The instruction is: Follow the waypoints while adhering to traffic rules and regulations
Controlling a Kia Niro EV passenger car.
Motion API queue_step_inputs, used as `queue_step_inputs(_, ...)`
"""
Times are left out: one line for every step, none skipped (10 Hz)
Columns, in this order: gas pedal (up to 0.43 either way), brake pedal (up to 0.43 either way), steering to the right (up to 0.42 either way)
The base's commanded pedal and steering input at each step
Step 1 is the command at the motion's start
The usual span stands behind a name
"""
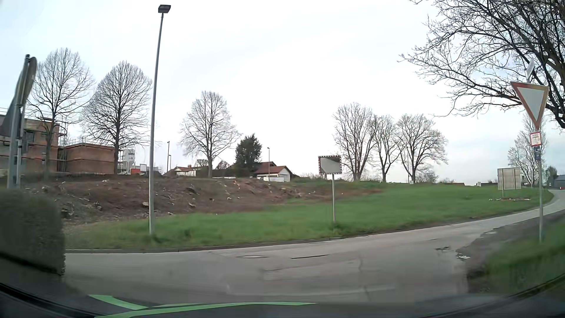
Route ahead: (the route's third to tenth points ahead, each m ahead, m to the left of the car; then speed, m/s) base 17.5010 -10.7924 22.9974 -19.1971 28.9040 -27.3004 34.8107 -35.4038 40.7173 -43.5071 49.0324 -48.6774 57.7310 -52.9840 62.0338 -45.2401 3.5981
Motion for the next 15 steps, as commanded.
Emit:
queue_step_inputs(0.0, 0.213, 0.1)
queue_step_inputs(0.0, 0.213, 0.116)
queue_step_inputs(0.0, 0.213, 0.13)
queue_step_inputs(0.0, 0.213, 0.141)
queue_step_inputs(0.0, 0.213, 0.157)
queue_step_inputs(0.0, 0.213, 0.181)
queue_step_inputs(0.0, 0.213, 0.199)
queue_step_inputs(0.0, 0.22, 0.215)
queue_step_inputs(0.0, 0.213, 0.202)
queue_step_inputs(0.0, 0.213, 0.178)
queue_step_inputs(0.0, 0.213, 0.146)
queue_step_inputs(0.0, 0.213, 0.121)
queue_step_inputs(0.0, 0.195, 0.111)
queue_step_inputs(0.0, 0.024, 0.112)
queue_step_inputs(0.0, 0.0, 0.121)
